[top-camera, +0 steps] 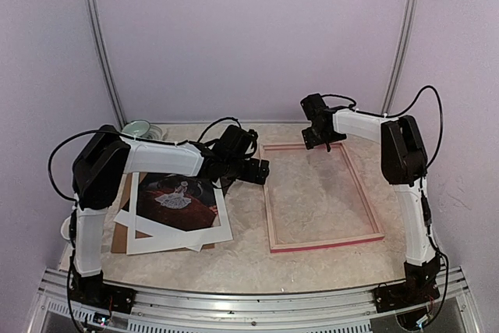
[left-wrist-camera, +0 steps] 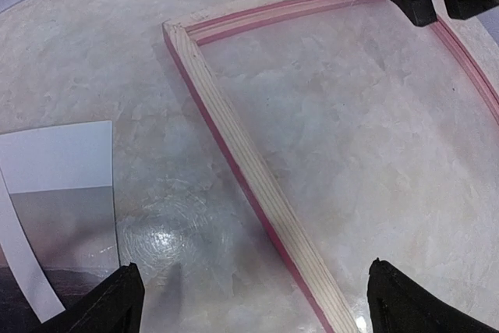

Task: Put the photo into the frame
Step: Adjust the frame body at the center of the board.

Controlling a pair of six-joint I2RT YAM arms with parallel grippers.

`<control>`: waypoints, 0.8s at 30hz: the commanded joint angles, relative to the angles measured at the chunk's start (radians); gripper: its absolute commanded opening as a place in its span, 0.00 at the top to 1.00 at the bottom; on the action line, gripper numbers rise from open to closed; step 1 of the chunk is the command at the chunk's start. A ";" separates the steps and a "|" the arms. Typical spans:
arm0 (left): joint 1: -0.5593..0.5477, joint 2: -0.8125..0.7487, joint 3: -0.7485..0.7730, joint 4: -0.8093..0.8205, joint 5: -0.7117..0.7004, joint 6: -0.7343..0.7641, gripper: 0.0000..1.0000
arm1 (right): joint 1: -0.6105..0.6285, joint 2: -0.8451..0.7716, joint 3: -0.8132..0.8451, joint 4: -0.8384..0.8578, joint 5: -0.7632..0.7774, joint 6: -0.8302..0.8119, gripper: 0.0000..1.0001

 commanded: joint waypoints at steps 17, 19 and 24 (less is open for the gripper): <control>-0.028 -0.110 -0.142 0.020 -0.015 -0.016 0.01 | -0.012 0.214 0.193 0.037 -0.056 -0.064 0.01; -0.029 -0.116 -0.144 0.017 -0.015 -0.016 0.01 | -0.012 0.215 0.183 0.038 -0.062 -0.068 0.01; -0.027 -0.134 -0.155 0.016 -0.022 -0.016 0.01 | -0.012 0.211 0.140 0.038 -0.076 -0.077 0.01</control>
